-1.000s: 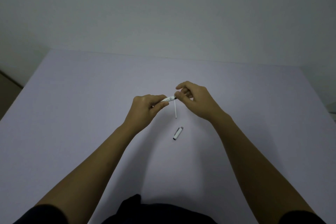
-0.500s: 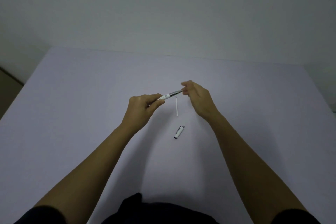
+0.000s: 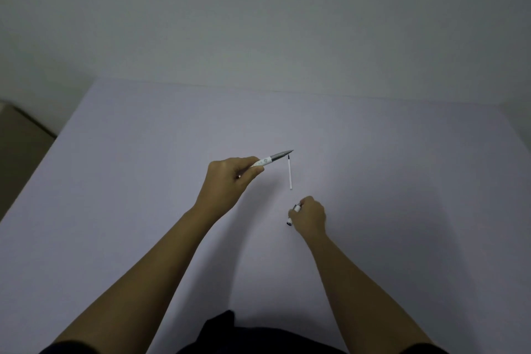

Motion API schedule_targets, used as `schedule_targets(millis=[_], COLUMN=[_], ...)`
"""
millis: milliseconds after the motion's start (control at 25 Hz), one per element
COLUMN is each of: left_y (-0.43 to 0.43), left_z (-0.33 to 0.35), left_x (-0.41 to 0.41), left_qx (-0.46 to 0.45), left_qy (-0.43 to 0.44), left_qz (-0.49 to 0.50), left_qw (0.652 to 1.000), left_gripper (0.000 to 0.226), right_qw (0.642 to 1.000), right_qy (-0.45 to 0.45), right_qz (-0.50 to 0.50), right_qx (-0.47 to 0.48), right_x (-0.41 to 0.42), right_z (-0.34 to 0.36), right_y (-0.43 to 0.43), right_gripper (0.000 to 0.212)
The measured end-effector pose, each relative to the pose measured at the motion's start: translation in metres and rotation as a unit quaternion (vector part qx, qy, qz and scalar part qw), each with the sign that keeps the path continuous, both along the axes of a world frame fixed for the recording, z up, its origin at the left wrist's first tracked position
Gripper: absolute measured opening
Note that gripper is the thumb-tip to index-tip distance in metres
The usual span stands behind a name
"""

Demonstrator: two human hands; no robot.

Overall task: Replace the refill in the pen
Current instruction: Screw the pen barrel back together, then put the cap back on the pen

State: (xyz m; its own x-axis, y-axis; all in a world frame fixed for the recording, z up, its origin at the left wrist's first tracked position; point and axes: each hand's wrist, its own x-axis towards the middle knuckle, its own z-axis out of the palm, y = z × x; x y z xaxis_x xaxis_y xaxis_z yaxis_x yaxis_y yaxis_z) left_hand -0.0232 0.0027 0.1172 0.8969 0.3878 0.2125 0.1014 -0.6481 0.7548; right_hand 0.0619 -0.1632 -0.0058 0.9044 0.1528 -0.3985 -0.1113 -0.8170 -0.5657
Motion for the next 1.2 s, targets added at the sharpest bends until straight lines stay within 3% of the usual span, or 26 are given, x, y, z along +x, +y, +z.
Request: schedule_targets(millis=[240,400,600,840,1200], left_y=[-0.002,-0.004,-0.01,-0.011,-0.014], left_z=[-0.005,-0.008,-0.006,-0.002,0.002], left_x=[0.0,0.0,0.002,0.004,0.009], left_qx=[0.003,0.006,-0.01,-0.009,-0.001], left_qy=[0.006,0.01,0.0,-0.021,-0.04], left_qz=[0.001,0.003,0.018,0.044,0.036], left_qw=[1.0,1.0,1.0,0.999,0.999], left_gripper=[0.011,0.012,0.016,0.015,0.015], right_qw=[0.989,0.949,0.905,0.893,0.906], right_qy=[0.005,-0.064,-0.073,-0.055,-0.04], right_qz=[-0.098,-0.115,-0.091,-0.08,-0.044], right_qx=[0.109,0.287,0.41,0.439,0.42], right_x=[0.027,0.052,0.062,0.054,0.037], right_z=[0.038,0.09,0.13,0.138,0.137], right_y=[0.003,0.005,0.01,0.013,0.021], right_gripper=[0.025,0.022,0.02,0.02,0.02])
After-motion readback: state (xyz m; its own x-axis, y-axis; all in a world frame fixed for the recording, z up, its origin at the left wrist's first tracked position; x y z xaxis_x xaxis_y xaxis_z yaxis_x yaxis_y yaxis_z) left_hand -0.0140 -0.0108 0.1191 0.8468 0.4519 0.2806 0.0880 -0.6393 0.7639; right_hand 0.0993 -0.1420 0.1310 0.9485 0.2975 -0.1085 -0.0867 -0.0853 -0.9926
